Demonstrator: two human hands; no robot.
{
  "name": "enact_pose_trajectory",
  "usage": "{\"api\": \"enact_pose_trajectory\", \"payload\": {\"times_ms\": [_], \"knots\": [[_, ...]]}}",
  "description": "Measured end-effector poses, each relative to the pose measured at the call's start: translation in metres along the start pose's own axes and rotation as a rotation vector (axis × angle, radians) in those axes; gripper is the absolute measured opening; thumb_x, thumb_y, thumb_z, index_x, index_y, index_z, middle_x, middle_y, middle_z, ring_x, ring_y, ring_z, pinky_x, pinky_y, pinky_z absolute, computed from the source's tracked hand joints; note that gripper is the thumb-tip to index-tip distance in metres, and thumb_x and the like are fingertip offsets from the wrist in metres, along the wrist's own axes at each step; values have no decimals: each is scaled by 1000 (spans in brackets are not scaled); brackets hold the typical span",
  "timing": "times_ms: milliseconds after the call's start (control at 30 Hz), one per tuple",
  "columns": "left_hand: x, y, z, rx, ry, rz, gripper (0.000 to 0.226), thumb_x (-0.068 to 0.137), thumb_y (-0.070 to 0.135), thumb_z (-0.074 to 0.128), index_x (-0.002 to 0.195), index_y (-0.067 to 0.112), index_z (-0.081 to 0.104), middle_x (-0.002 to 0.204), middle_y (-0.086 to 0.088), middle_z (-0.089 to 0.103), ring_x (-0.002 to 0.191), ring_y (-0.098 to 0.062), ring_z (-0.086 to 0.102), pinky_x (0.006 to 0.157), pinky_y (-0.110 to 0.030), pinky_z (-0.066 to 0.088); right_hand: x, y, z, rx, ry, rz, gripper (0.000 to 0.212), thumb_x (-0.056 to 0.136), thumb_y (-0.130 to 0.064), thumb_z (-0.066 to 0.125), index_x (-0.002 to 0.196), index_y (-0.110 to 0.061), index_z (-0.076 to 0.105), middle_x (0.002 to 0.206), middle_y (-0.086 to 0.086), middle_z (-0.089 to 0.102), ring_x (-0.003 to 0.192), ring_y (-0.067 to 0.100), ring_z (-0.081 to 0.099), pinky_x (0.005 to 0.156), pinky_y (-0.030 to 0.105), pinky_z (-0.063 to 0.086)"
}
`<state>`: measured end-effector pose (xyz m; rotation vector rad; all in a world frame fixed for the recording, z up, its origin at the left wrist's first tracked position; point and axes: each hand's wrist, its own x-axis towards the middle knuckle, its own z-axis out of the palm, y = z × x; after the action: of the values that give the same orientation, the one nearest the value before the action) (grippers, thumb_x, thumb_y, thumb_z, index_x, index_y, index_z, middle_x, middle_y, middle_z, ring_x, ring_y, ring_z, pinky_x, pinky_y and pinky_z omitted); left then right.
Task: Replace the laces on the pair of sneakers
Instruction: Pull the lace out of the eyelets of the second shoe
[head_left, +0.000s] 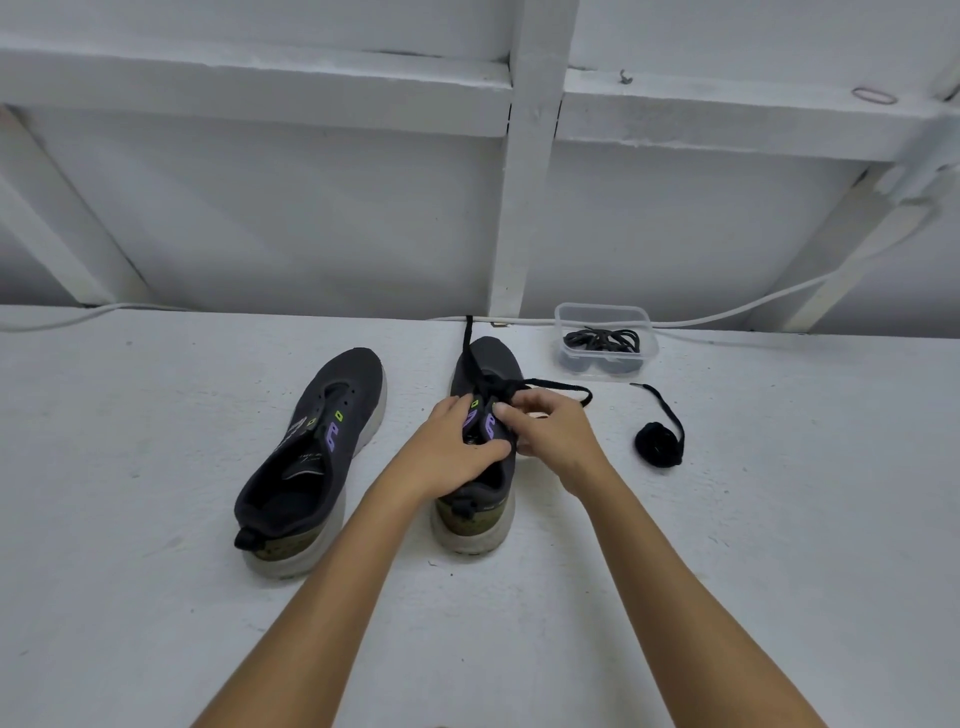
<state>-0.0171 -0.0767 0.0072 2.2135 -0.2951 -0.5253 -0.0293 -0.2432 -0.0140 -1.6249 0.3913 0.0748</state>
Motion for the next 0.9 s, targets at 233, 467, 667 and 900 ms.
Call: {"api": "enact_pose_trajectory", "payload": {"times_ms": [233,467,667,900], "knots": [[5,-6,1,41,-11,-24,76,85,52,65,149,22,38,152,7,35,134,-12,43,106,-32,38,7,-11,0,17,263,-150,2,99,-16,61,99,-18,61,96,0,63,68,9,67,70,42,64],[5,-4,1,26,-18,-25,76,86,50,65,151,24,36,154,10,33,136,-10,40,106,-31,37,5,-10,-9,23,235,140,28,89,-38,76,93,-13,64,88,5,70,73,16,69,60,28,57],[2,-2,0,16,-8,-8,60,87,46,65,140,27,45,147,9,39,125,-11,47,96,-28,39,-6,-6,0,36,6,19,16,88,-28,79,89,-12,75,68,-7,70,56,3,62,54,18,50],[4,-1,0,9,-17,0,48,86,44,67,129,28,52,138,7,45,120,-12,50,94,-28,40,4,-14,3,-167,40,-54,14,101,-24,56,97,-12,63,81,2,66,73,15,64,73,45,63]]}}
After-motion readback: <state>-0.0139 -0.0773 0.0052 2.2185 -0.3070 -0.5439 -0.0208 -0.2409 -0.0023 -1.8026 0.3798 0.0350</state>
